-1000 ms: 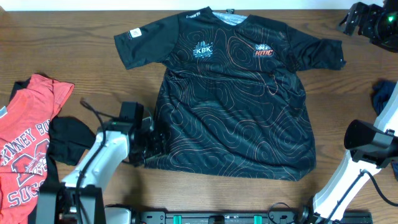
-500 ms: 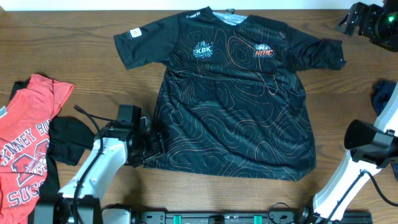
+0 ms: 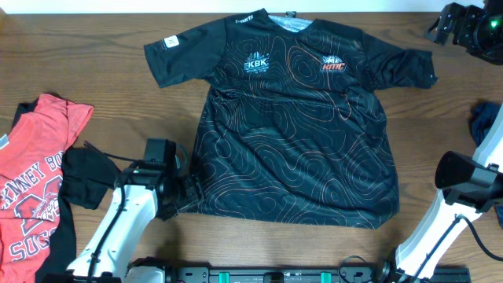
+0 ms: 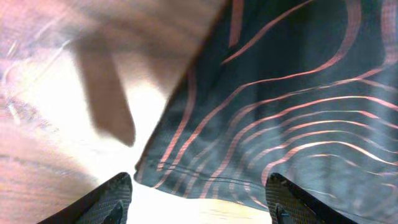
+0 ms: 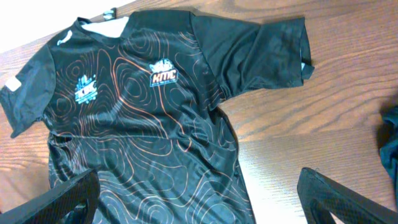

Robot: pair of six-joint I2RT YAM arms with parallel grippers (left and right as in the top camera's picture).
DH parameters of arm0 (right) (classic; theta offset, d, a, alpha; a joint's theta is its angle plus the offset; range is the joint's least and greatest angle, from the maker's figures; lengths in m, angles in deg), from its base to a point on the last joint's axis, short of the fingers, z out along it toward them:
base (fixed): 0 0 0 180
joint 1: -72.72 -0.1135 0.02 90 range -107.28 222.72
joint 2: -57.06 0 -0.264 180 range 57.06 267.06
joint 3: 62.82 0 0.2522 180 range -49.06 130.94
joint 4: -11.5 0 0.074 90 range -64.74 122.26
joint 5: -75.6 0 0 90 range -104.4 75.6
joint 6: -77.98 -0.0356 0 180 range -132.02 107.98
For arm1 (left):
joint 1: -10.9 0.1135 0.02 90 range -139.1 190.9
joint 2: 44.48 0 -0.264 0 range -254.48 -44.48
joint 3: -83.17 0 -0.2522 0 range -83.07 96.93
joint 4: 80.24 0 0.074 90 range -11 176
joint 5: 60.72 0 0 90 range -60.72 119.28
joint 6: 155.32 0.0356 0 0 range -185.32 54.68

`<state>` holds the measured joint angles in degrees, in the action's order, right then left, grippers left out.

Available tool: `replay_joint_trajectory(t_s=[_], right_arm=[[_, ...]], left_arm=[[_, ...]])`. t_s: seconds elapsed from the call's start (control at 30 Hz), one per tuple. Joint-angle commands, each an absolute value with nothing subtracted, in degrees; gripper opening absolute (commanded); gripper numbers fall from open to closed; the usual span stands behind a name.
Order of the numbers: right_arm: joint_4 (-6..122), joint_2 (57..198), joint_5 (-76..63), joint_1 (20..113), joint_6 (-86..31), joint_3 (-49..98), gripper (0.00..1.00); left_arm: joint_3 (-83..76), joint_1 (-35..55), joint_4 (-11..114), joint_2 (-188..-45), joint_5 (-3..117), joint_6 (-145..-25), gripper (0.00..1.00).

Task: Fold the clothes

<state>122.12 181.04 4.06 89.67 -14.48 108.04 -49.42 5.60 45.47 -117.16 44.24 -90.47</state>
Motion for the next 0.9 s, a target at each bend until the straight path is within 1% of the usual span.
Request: replay_joint_trajectory(t_s=[0.0,0.1,0.13,0.17,0.27,0.3,0.33,0.37,0.4,0.43,0.47,0.5,0.67,0.73,0.87], right_arm=[[122.14,180.74,5.09,89.19,-13.41,108.21,0.99],[122.14,180.74,6.05,89.19,-12.97,108.21,0.99],[122.16,180.74,6.05,89.19,-12.99,108.21,0.99],[122.14,180.74,6.09,89.19,-12.99,108.21,0.99],[122.12,180.74,6.9,89.19,-12.97,108.21,0.99],[121.99,180.74,6.94,89.19,-12.99,108.21,0.99],[121.92,180.74,6.97,89.19,-12.99,108.21,0.99],[121.9,180.74,7.08,89.19,-12.99,108.21,0.99],[121.88,180.74,7.1,89.19,-13.01,108.21,0.99],[121.9,180.74,7.1,89.19,-13.01,108.21,0.99],[121.9,180.74,7.1,89.19,-13.01,108.21,0.99],[121.92,180.74,7.08,89.19,-13.01,108.21,0.99],[122.23,180.74,7.08,89.19,-12.99,108.21,0.99],[122.38,180.74,7.08,89.19,-12.99,108.21,0.99],[122.36,180.74,7.08,89.19,-12.97,108.21,0.99]], left_arm=[[-51.54,5.84,46.45,-117.86,41.68,-91.39,0.71],[-52.92,5.84,49.34,-118.56,41.84,-91.58,0.72],[-53.2,5.84,50.34,-119.0,41.9,-91.58,0.76],[-53.31,5.84,50.93,-119.48,42.17,-91.58,0.77],[-53.35,5.82,52.33,-121.66,44.59,-91.54,0.75],[-53.4,5.78,52.88,-122.91,45.62,-91.52,0.62],[-53.44,5.67,53.25,-123.79,46.21,-91.52,0.52],[-53.53,5.63,53.97,-125.14,47.08,-91.32,0.38],[-53.66,5.54,54.78,-126.58,47.94,-91.32,0.2],[-53.73,5.36,55.48,-127.68,48.57,-91.32,0.13],[-53.77,5.12,56.22,-128.92,49.64,-91.32,0.08],[-53.77,4.84,56.9,-130.36,50.34,-91.37,0.06],[-53.62,5.65,59.24,-133.42,49.66,-93.07,0.06],[-52.98,8.05,59.85,-133.12,49.16,-94.62,0.06],[-49.66,15.81,58.87,-132.62,46.95,-94.54,0.06]])
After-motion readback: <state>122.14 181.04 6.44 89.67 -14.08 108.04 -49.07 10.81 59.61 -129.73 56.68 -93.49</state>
